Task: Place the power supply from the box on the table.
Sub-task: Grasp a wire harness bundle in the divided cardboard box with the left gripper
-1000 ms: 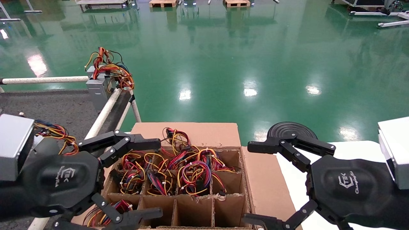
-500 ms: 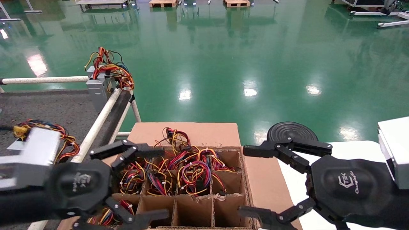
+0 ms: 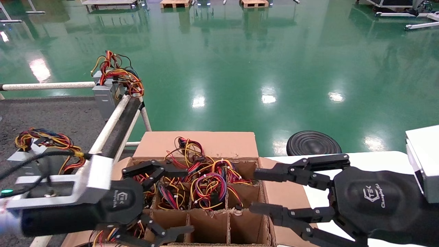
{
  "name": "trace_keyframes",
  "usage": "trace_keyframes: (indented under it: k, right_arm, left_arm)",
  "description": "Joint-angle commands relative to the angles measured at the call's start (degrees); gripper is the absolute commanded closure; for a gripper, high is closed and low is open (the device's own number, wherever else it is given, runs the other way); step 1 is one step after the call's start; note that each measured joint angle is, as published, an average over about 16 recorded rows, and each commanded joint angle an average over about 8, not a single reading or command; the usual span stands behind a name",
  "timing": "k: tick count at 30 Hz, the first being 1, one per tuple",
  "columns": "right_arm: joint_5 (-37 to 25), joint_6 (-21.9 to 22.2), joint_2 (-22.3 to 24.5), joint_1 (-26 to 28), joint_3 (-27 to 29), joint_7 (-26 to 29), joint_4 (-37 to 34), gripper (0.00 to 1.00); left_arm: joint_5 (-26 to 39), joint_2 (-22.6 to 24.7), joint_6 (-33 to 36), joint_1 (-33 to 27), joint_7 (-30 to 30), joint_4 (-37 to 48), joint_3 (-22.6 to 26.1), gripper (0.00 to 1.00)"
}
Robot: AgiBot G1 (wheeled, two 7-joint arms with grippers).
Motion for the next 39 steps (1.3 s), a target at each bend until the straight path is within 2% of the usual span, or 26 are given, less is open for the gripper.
trace_keyframes:
  k: [1,10,16,28,39]
  right_arm:
    - [0.0,0.0,0.0,0.0,0.0,0.0,0.0,1.0]
    - [0.0,0.0,0.0,0.0,0.0,0.0,0.0,1.0]
    - [0.0,0.0,0.0,0.0,0.0,0.0,0.0,1.0]
    - [0.0,0.0,0.0,0.0,0.0,0.0,0.0,1.0]
    - [0.0,0.0,0.0,0.0,0.0,0.0,0.0,1.0]
  left_arm:
    - [1.37,0.72,-0.07,-1.4,1.22,1.05,1.38,0.0]
    - [8.88,4.81,0.76,-9.67,7.0,7.05,8.73,0.0]
    - [11.57,7.01,1.47,-13.92,9.48,11.19,12.95,0.0]
    - [12.75,9.91,1.29,-18.35,12.61,17.66,18.58,0.0]
    - [11.46,11.95,-0.61,-19.61,14.44,22.57,21.85,0.0]
